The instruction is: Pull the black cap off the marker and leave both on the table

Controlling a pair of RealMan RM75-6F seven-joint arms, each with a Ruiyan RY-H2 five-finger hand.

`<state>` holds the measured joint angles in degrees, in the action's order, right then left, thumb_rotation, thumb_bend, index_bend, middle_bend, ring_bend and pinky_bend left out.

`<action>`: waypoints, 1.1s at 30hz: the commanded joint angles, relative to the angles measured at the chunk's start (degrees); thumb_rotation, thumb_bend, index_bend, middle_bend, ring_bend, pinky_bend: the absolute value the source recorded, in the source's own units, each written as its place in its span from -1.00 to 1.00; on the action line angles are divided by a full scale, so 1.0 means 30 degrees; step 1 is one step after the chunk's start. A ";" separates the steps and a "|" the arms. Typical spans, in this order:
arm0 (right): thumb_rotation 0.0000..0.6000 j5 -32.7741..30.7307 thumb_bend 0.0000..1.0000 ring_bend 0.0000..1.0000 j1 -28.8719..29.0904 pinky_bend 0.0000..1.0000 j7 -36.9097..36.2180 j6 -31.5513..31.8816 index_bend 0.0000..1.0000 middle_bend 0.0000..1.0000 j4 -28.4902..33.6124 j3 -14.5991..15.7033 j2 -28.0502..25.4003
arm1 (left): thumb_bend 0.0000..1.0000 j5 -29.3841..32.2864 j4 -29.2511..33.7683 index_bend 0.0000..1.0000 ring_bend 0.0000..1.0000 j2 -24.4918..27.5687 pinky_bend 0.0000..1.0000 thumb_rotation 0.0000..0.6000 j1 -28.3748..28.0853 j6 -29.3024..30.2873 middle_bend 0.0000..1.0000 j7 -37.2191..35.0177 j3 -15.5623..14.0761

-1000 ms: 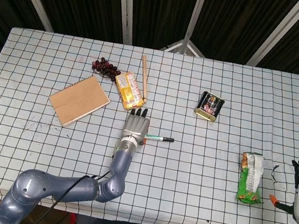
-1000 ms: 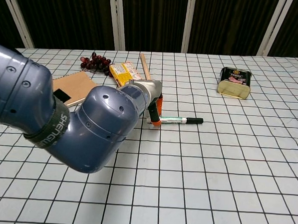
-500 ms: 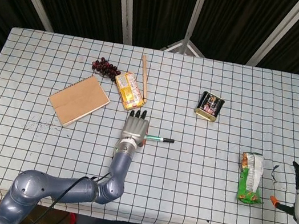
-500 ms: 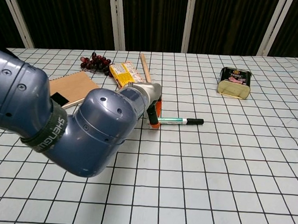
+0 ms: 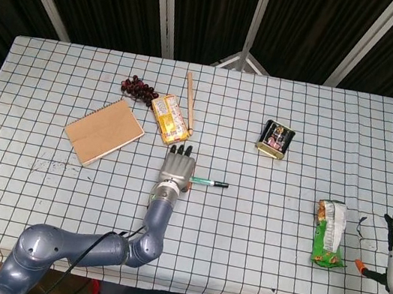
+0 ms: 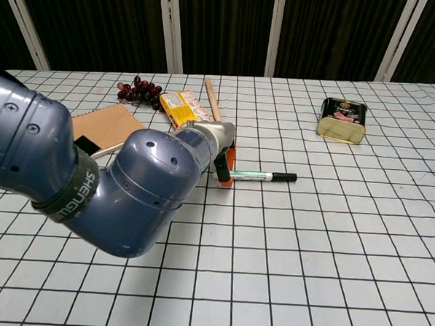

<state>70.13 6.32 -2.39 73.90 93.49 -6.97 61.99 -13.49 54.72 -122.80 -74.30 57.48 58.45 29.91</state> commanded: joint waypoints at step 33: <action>1.00 -0.1192 -0.64 -1.00 0.2583 -1.00 0.4487 -0.1154 -0.96 -1.00 0.3435 -0.1489 -0.0337 | 0.24 -0.0491 1.6421 0.38 -1.00 1.0992 -1.00 1.00 0.4996 0.5836 -0.82 -0.0478 0.2085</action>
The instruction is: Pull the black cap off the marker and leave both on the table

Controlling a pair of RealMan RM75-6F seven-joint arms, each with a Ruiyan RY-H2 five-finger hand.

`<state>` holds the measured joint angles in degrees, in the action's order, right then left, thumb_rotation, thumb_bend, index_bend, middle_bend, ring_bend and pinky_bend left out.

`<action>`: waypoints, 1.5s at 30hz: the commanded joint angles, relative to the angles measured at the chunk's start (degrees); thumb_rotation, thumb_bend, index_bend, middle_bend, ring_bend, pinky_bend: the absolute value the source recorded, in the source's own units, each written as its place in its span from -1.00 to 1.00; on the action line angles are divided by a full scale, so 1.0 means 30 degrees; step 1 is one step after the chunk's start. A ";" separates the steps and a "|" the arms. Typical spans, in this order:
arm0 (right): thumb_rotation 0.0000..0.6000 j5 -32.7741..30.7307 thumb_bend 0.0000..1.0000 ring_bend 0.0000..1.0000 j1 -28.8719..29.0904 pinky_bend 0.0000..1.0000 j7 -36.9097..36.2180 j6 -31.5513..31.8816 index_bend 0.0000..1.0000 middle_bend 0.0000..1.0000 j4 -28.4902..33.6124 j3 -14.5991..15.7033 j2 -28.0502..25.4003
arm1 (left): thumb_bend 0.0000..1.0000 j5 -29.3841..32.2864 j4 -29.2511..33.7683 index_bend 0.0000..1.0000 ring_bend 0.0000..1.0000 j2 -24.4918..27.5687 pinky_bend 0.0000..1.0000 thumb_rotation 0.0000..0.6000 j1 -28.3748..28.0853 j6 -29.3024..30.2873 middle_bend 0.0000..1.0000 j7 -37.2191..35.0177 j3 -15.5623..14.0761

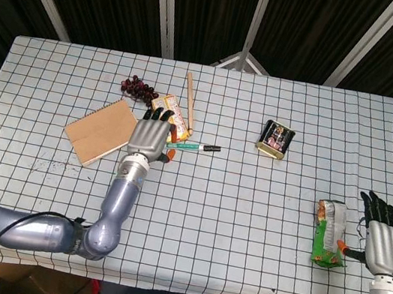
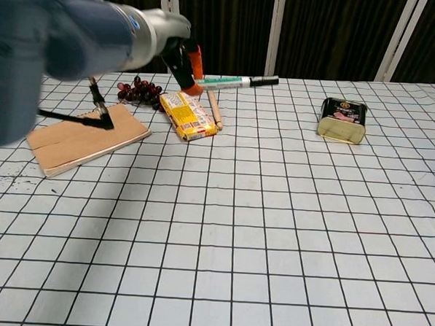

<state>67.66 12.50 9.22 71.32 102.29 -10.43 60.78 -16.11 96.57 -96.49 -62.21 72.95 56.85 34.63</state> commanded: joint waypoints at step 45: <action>1.00 -1.7601 -0.44 -0.98 1.7513 -1.00 1.3597 0.1447 -0.28 -1.00 0.3354 -0.6104 0.6928 | 0.26 0.2428 0.3168 0.45 -1.00 0.4266 -1.00 1.00 -0.2062 -0.1071 -0.78 -0.2877 -0.2019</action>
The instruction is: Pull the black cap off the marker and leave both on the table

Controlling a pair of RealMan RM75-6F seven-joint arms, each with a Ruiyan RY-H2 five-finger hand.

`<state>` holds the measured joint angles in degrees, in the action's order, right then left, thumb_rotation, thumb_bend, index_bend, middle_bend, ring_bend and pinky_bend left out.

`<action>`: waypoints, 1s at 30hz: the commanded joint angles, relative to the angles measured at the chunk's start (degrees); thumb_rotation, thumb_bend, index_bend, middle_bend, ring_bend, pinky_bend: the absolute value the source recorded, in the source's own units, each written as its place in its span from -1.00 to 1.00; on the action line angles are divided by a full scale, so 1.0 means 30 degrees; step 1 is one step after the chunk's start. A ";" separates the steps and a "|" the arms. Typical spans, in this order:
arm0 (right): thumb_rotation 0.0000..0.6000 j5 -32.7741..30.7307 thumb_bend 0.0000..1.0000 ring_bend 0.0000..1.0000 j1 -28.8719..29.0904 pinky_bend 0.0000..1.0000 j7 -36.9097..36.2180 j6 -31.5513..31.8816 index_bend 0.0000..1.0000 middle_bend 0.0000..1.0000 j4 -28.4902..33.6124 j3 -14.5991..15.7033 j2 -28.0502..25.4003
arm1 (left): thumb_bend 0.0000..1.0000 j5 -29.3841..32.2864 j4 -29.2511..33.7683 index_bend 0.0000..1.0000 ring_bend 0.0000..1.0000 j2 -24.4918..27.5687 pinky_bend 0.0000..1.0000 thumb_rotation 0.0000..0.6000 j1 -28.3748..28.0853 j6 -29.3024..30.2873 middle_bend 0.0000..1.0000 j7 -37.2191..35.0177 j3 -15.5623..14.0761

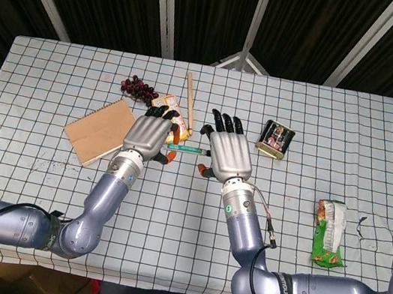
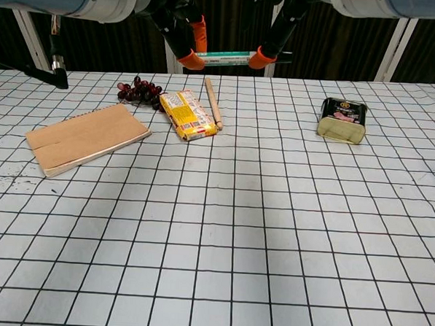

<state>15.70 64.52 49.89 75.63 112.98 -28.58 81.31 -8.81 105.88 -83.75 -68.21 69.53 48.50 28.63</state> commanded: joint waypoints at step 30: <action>1.00 -0.1332 -0.35 -0.97 0.0144 -1.00 -0.0693 -0.0152 0.00 -1.00 -0.0459 0.0747 -0.0839 | 0.26 0.0116 -0.0087 0.45 -1.00 0.0188 -1.00 1.00 -0.0546 0.0139 -0.78 -0.1177 -0.0763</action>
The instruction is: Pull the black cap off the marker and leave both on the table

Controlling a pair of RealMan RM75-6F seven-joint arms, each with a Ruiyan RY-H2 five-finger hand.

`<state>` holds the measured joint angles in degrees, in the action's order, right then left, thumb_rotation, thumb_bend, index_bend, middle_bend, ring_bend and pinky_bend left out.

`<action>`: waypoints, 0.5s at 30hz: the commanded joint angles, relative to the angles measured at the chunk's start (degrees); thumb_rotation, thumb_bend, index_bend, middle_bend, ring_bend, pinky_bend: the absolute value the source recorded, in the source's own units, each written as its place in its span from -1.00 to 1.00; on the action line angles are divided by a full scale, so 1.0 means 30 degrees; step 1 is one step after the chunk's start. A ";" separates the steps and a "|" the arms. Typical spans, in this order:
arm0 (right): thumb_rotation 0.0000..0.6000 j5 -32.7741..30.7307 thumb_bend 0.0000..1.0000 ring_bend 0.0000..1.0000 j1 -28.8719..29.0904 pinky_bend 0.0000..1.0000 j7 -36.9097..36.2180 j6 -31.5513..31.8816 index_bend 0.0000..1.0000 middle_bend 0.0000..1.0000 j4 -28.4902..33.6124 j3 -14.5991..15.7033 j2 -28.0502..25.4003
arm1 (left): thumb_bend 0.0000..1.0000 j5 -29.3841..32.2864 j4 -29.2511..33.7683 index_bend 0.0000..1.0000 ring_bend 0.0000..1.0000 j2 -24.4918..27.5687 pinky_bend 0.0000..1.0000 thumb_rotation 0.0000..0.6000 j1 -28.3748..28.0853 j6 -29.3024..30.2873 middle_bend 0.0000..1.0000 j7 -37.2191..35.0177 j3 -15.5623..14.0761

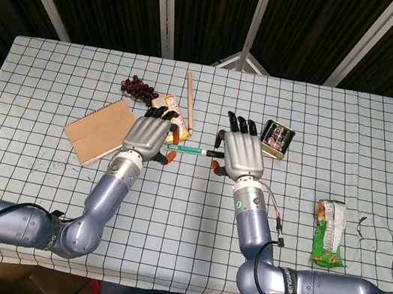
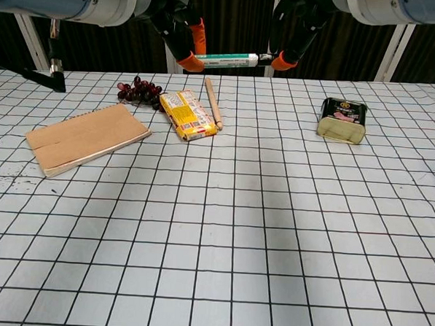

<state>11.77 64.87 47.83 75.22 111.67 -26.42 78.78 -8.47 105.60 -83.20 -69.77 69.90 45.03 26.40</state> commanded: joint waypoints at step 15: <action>1.00 -0.0316 -0.31 -0.97 0.0255 -1.00 -0.0275 -0.0358 0.11 -1.00 -0.0404 0.0259 0.0017 | 0.27 0.0064 -0.0021 0.46 -1.00 0.0068 -1.00 1.00 -0.0166 0.0034 -0.78 -0.0349 -0.0198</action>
<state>10.83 65.61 47.04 74.18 110.48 -25.67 78.84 -8.29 105.53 -83.00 -70.26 70.00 44.01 25.81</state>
